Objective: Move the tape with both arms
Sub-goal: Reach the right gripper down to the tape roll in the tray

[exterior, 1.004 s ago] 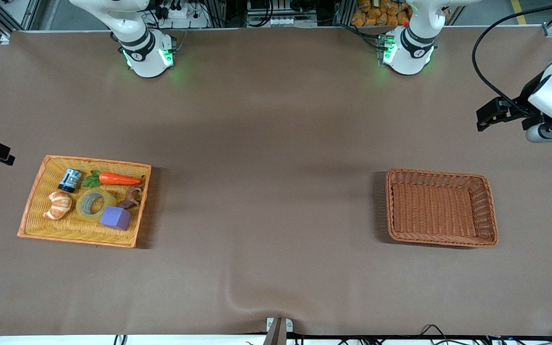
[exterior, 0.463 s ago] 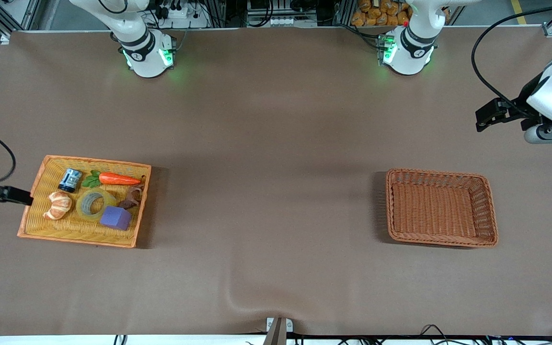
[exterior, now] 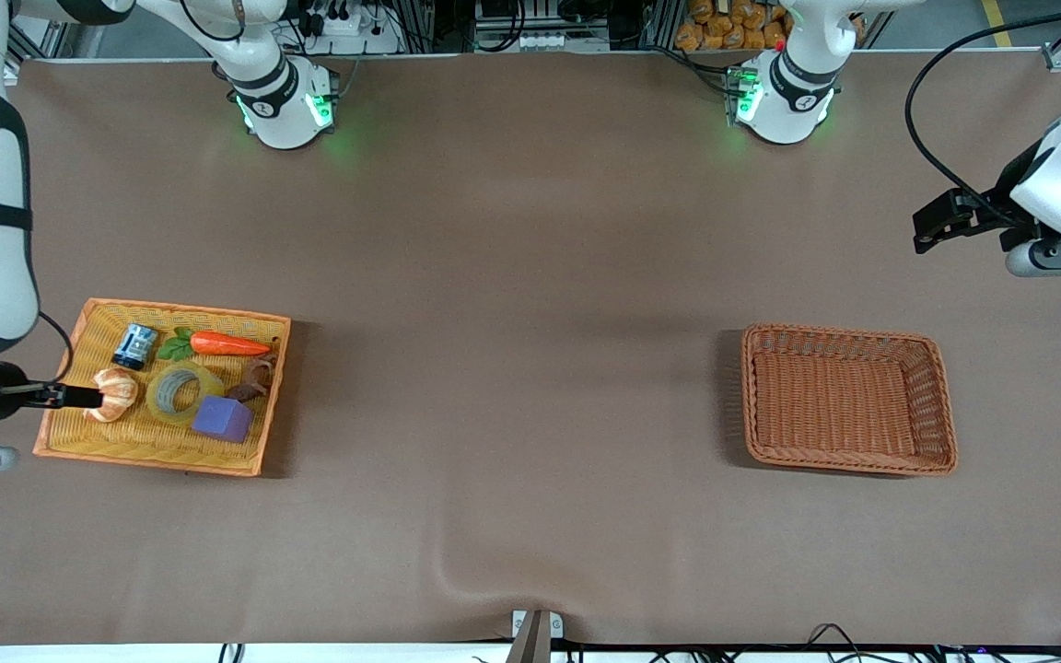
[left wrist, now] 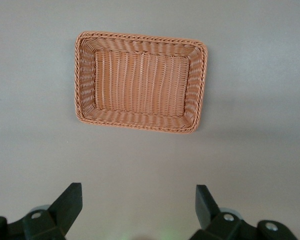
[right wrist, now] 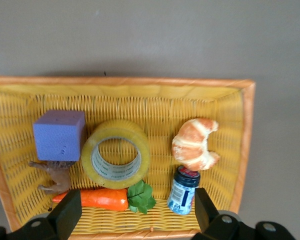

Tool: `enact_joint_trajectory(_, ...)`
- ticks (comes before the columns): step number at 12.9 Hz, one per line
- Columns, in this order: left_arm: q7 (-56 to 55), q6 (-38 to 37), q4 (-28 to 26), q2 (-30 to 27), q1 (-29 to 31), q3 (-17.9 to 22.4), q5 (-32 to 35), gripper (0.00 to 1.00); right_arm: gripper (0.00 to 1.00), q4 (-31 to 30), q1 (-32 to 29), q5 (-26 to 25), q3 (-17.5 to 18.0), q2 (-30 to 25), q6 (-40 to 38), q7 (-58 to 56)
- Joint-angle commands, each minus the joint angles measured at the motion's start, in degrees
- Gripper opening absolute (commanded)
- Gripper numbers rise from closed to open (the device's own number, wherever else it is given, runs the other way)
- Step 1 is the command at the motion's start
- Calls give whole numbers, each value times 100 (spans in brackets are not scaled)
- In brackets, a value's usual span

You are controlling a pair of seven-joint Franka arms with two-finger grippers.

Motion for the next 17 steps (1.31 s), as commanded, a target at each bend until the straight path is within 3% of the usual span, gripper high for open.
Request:
enact_joint_trajectory(1,-65,-47,14,-33,11,-33,97,100,100,-425,-19,21,39,40,385,-59)
enact_joint_trajectory(4,-57,-47,5,-33,11,-33,97,100,100,-726,-72,82,39,170,756,19)
enact_joint_trajectory(8,-57,-47,5,-33,11,-33,97,100,100,-770,-326,688,39,540,975,20)
enact_joint_trajectory(12,-66,-38,5,-25,11,-33,97,100,100,-1261,-344,706,39,593,1564,20)
enact_joint_trajectory(16,-66,-38,-4,-25,11,-33,97,100,100,-1446,-274,706,39,593,1521,20)
enact_joint_trajectory(17,-66,-38,-4,-25,11,-33,97,100,90,-1464,-274,706,39,593,1513,20)
